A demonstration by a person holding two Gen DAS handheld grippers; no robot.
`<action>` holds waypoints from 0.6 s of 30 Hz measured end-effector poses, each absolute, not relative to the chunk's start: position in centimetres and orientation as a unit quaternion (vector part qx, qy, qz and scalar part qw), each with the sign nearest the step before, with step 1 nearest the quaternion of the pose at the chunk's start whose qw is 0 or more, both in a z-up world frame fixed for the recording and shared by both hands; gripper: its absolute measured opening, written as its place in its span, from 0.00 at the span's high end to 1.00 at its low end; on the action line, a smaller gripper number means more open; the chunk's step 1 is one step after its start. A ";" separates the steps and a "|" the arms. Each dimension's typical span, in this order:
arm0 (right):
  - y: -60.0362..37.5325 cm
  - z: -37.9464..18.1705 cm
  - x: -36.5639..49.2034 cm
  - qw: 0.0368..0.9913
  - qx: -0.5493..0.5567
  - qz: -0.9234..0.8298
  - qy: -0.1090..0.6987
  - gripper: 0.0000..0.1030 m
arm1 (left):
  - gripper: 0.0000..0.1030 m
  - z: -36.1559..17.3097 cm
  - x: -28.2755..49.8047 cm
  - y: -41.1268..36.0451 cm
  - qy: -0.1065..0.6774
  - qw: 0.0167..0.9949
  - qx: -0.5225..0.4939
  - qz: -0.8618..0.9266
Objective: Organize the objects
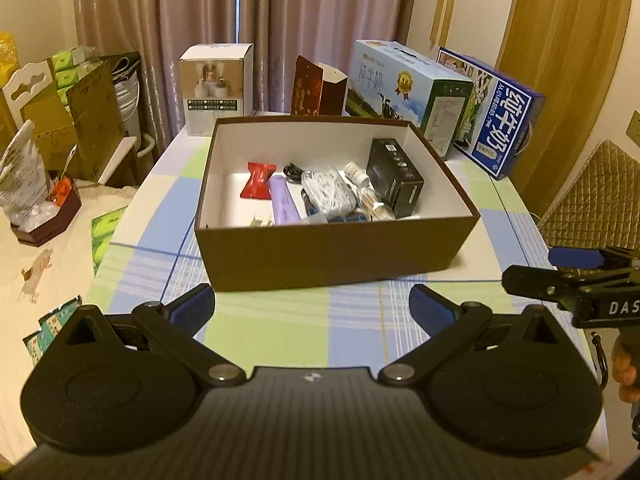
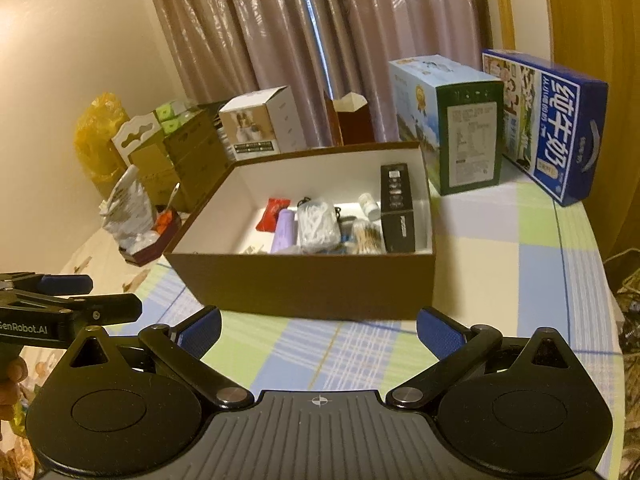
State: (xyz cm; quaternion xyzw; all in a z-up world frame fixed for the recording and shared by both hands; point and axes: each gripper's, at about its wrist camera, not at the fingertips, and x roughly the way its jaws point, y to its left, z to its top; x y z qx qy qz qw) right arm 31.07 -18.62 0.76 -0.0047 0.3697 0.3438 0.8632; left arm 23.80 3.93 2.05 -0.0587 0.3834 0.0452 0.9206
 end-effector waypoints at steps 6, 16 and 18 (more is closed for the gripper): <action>-20.3 0.8 29.6 0.861 -0.004 0.339 0.379 0.02 | 0.01 2.0 22.2 2.9 0.392 0.917 -0.063 0.042; -22.5 0.0 27.2 0.854 -0.009 0.334 0.398 0.02 | 0.01 1.5 19.7 0.4 0.404 0.912 -0.060 0.034; -22.8 -0.1 26.8 0.853 -0.009 0.335 0.400 0.02 | 0.01 1.3 19.3 0.1 0.407 0.911 -0.060 0.034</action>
